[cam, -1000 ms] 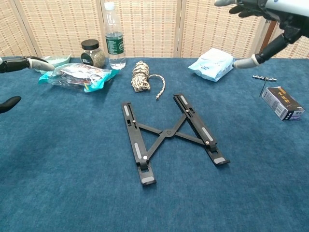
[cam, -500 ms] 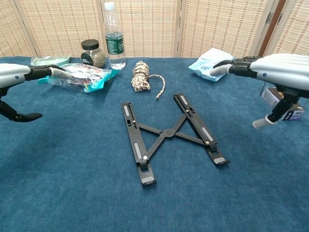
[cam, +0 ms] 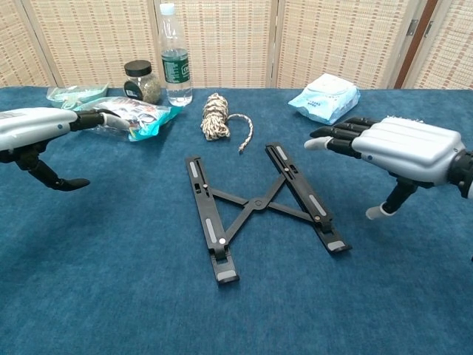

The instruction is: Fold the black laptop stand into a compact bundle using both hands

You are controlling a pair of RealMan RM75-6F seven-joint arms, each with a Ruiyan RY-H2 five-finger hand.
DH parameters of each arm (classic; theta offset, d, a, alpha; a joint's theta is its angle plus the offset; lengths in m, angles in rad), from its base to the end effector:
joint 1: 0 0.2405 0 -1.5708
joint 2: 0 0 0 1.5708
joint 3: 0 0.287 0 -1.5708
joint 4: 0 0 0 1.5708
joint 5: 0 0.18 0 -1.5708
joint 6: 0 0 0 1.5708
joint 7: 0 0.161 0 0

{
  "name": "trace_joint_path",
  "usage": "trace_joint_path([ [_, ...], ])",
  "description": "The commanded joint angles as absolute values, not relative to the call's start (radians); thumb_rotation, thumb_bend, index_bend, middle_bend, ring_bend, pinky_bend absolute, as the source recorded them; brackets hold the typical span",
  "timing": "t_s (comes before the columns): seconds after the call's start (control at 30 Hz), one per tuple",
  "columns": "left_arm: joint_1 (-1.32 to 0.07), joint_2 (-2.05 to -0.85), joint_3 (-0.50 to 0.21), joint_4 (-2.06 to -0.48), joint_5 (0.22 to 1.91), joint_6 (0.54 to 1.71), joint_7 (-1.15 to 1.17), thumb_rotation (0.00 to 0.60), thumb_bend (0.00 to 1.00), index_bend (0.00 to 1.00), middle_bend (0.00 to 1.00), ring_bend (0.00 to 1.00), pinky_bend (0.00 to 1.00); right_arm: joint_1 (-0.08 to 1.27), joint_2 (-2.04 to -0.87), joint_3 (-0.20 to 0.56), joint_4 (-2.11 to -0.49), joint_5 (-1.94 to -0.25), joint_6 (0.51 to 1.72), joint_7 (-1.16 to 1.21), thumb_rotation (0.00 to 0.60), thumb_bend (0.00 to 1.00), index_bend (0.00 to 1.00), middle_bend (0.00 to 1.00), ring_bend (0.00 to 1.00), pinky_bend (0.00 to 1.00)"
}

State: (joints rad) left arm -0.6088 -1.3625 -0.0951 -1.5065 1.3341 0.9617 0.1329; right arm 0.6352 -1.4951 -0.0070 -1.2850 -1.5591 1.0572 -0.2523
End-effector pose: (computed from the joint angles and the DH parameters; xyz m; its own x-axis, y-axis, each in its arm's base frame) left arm -0.2249 0.3438 0.0592 0.4725 0.2834 0.8345 0.8537 -0.3826 -0.3534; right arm -0.2233 -0.3366 0.0195 0.7107 -0.0772 0.6992 -0.6002 -0.5849 0.5455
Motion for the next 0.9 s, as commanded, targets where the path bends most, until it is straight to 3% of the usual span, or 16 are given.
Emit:
trace_joint_path([
  [0.03, -0.612, -1.371, -0.095, -1.495, 1.325, 0.955, 0.130, 0.600, 0.30, 0.07, 0.00, 0.00, 0.00, 0.634, -1.532, 0.005, -1.253, -1.543, 1.050, -0.275, 0.600, 0.00, 0.00, 0.00, 0.00, 0.00],
  [0.47, -0.620, -1.405, -0.104, -1.457, 1.292, 0.936, 0.081, 0.600, 0.30, 0.07, 0.00, 0.00, 0.00, 0.631, -1.703, 0.033, -1.103, -1.534, 1.082, -0.303, 0.600, 0.00, 0.00, 0.00, 0.00, 0.00],
  [0.9, -0.652, -1.478, -0.117, -1.398, 1.268, 0.905, 0.075, 0.600, 0.30, 0.06, 0.00, 0.00, 0.00, 0.644, -1.798, 0.043, -1.032, -1.570, 1.125, -0.289, 0.600, 0.00, 0.00, 0.00, 0.00, 0.00],
])
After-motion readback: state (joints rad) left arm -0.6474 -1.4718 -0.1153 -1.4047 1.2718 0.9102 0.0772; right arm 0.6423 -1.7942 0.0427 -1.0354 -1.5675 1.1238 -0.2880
